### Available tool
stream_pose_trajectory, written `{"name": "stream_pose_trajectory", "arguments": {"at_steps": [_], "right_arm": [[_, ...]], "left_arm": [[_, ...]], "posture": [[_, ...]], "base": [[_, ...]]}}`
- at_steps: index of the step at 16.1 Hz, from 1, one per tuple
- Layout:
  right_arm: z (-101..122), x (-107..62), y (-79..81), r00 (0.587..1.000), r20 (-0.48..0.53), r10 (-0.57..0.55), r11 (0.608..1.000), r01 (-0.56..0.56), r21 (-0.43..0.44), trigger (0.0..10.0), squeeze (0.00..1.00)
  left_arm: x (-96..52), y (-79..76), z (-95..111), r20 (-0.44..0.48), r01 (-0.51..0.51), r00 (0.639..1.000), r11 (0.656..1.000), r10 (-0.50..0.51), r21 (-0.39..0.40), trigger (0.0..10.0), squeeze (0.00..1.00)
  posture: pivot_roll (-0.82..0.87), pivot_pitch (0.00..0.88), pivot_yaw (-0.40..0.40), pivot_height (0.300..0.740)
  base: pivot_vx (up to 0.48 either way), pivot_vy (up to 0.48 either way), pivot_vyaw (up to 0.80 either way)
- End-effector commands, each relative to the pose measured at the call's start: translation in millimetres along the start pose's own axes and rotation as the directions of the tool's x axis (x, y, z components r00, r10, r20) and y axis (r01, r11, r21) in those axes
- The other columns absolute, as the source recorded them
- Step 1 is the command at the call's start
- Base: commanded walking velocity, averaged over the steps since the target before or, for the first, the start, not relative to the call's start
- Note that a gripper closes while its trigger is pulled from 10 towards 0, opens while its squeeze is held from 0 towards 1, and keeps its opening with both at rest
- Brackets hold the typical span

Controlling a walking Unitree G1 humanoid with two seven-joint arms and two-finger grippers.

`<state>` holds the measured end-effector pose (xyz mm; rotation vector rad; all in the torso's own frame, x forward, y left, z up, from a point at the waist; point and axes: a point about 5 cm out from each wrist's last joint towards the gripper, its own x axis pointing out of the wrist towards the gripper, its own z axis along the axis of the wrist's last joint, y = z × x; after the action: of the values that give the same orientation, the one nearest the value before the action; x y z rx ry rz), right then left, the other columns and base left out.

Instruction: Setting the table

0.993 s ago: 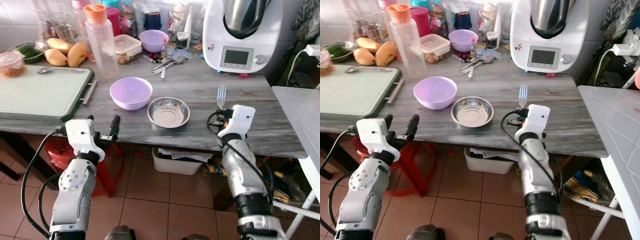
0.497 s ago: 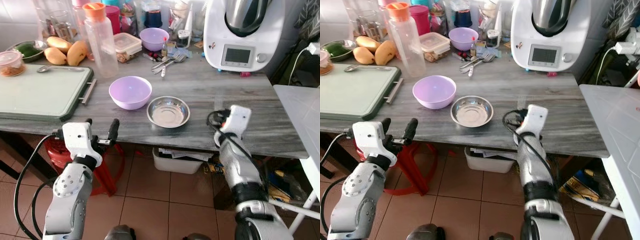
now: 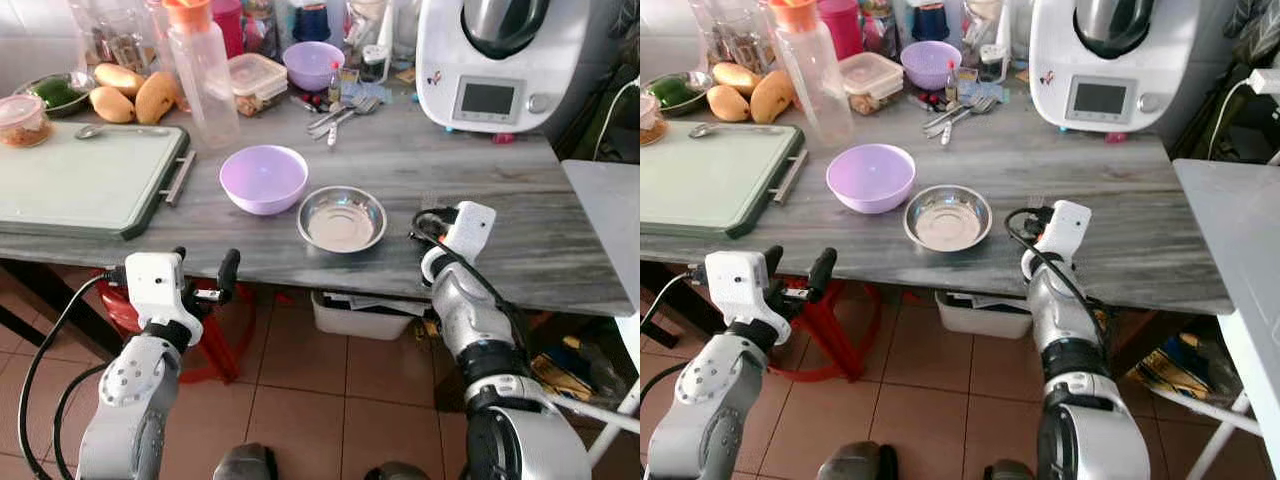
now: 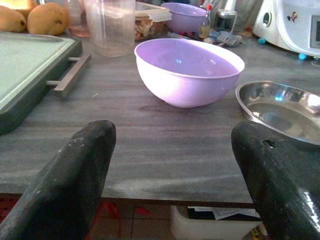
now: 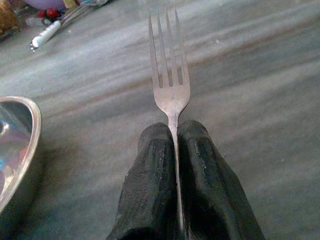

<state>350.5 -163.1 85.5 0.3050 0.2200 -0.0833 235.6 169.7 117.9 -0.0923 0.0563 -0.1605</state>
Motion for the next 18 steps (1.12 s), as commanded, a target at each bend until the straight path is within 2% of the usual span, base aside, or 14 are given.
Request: {"name": "stream_pose_trajectory", "arguments": {"at_steps": [1,8,14,18], "right_arm": [[3,2.3,6.0,1.000,0.014,0.016,1.000,-0.016,0.014,10.0,0.00],[0,7.4,15.5,1.000,0.004,0.000,0.998,-0.001,0.065,10.0,0.00],[-10,7.4,14.4,0.998,-0.059,-0.002,1.000,0.004,0.031,10.0,0.00],[-13,8.6,12.6,0.995,-0.103,-0.010,0.999,0.006,-0.035,10.0,0.00]], "left_arm": [[-2.8,0.8,3,-0.003,0.004,1.000,1.000,-0.004,0.011,10.0,0.00],[-3.2,-2.1,3,-0.019,0.012,1.000,1.000,-0.012,0.013,10.0,0.00],[-1.9,-3.8,4,-0.018,0.013,1.000,1.000,-0.013,0.009,10.0,0.00],[-0.3,-4.8,4,-0.019,0.012,1.000,1.000,-0.012,0.011,10.0,0.00]], "posture": [[0.12,0.090,0.041,0.740],[0.12,0.093,0.041,0.740],[0.12,0.092,0.033,0.740],[0.11,0.090,0.032,0.740]], "base": [[0.000,0.000,0.00],[0.000,0.000,0.00],[0.000,0.000,0.00],[0.000,0.000,0.00]]}}
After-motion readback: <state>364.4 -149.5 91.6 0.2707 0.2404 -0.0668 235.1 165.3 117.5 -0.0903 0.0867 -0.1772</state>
